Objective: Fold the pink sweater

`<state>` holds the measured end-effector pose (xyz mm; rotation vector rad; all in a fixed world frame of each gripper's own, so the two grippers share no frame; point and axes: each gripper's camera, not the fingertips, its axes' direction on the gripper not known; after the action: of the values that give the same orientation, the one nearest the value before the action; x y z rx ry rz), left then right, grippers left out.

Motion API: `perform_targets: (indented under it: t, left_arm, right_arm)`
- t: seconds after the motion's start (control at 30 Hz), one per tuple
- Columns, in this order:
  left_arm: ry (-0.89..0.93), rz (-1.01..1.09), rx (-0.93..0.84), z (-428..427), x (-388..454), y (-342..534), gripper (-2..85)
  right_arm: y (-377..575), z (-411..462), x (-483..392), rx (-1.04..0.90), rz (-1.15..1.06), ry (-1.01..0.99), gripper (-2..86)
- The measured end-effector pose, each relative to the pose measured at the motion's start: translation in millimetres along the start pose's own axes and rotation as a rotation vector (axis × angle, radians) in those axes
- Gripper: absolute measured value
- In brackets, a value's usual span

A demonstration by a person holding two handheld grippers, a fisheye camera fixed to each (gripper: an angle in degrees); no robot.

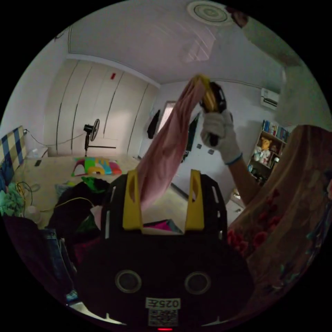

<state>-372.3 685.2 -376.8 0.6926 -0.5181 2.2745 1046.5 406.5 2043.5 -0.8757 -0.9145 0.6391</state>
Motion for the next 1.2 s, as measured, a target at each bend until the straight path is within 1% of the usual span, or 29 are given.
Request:
perform_targets:
  t: [0.03,0.07,0.1,0.13,0.2,0.23,0.3,0.33,0.4,0.43,0.47,0.5,0.53,0.57,0.6,0.63,0.7,0.73,0.77,0.8,0.83,0.9,0.93,1.0,1.03,1.07,1.1,1.13,1.2]
  left_arm:
    - [0.014,0.010,-0.005,3,7,5,16.6]
    - [0.031,0.038,-0.004,8,22,14,16.7]
    - [0.024,0.069,-0.019,16,37,23,16.8]
    - [0.012,0.091,-0.041,23,44,28,16.7]
    - [-0.056,0.156,-0.155,59,62,57,15.1]
    - [-0.049,0.152,-0.183,69,63,65,15.0]
    - [0.085,0.174,-0.224,108,68,93,14.7]
    - [0.117,0.199,-0.232,117,72,99,14.7]
    - [0.234,0.291,-0.266,152,99,117,14.6]
    - [0.281,0.308,-0.272,160,107,120,14.5]
    - [0.375,0.313,-0.278,177,124,125,13.6]
    - [0.459,0.329,-0.276,192,146,131,11.7]
    - [0.495,0.349,-0.282,201,158,134,8.2]
    - [0.533,0.379,-0.310,219,184,144,1.1]
    - [0.592,0.389,-0.356,237,208,154,0.1]
    - [0.616,0.379,-0.381,246,217,157,-0.4]
    - [0.725,0.265,-0.450,264,243,159,-0.9]
    - [0.761,0.235,-0.449,266,246,157,-0.9]
    - [0.837,0.174,-0.439,267,250,151,-1.0]
    - [0.931,0.157,-0.410,263,256,140,-1.0]
    - [0.985,0.156,-0.389,261,260,134,-1.0]
    - [1.251,0.206,-0.324,246,287,101,-1.0]
    - [1.310,0.234,-0.314,241,296,93,-1.0]
    - [1.490,0.412,-0.344,220,351,65,-0.9]
    - [1.507,0.477,-0.374,215,369,61,-0.8]
    - [1.498,0.607,-0.450,207,405,61,-0.6]
    - [1.439,0.723,-0.527,203,442,72,-0.5]
    - [1.398,0.778,-0.571,204,460,82,-0.4]
    - [1.217,0.963,-0.786,225,530,148,-0.4]
  right_arm:
    - [2,-6,-19,0.028,-0.019,-0.009,-0.3]
    - [7,-18,-56,0.082,-0.043,-0.006,-0.3]
    - [13,-30,-93,0.126,-0.068,0.026,-0.3]
    - [16,-36,-112,0.142,-0.086,0.048,-0.3]
    - [34,-52,-189,0.177,-0.154,0.143,-0.3]
    - [40,-53,-209,0.184,-0.166,0.167,-0.3]
    - [64,-51,-286,0.213,-0.208,0.294,-0.3]
    - [71,-49,-306,0.214,-0.226,0.319,-0.3]
    - [98,-42,-386,0.228,-0.298,0.412,-0.3]
    - [104,-41,-405,0.228,-0.311,0.437,-0.3]
    - [118,-39,-442,0.218,-0.324,0.503,-0.3]
    - [133,-35,-477,0.205,-0.326,0.598,-0.3]
    - [142,-34,-493,0.197,-0.321,0.659,-0.3]
    - [159,-31,-522,0.199,-0.294,0.787,-0.3]
    - [178,-31,-551,0.205,-0.261,0.909,-0.3]
    - [188,-31,-566,0.206,-0.241,0.973,-0.3]
    - [236,-37,-634,0.282,-0.196,1.241,-0.3]
    - [249,-39,-653,0.309,-0.191,1.314,-0.3]
    - [279,-45,-695,0.401,-0.186,1.462,-0.3]
    - [311,-49,-739,0.503,-0.199,1.594,-0.3]
    - [328,-49,-761,0.554,-0.208,1.659,-0.4]
    - [389,-46,-835,0.696,-0.238,1.894,-0.3]
    - [404,-46,-850,0.727,-0.231,1.944,-0.3]
    - [460,-45,-898,0.822,-0.271,2.071,-0.2]
    - [473,-46,-908,0.834,-0.286,2.090,-0.2]
    - [498,-49,-927,0.862,-0.310,2.130,-0.2]
    - [521,-56,-944,0.864,-0.315,2.180,-0.1]
    - [531,-62,-952,0.853,-0.301,2.206,-0.1]
    - [572,-102,-986,0.846,-0.111,2.267,-0.1]
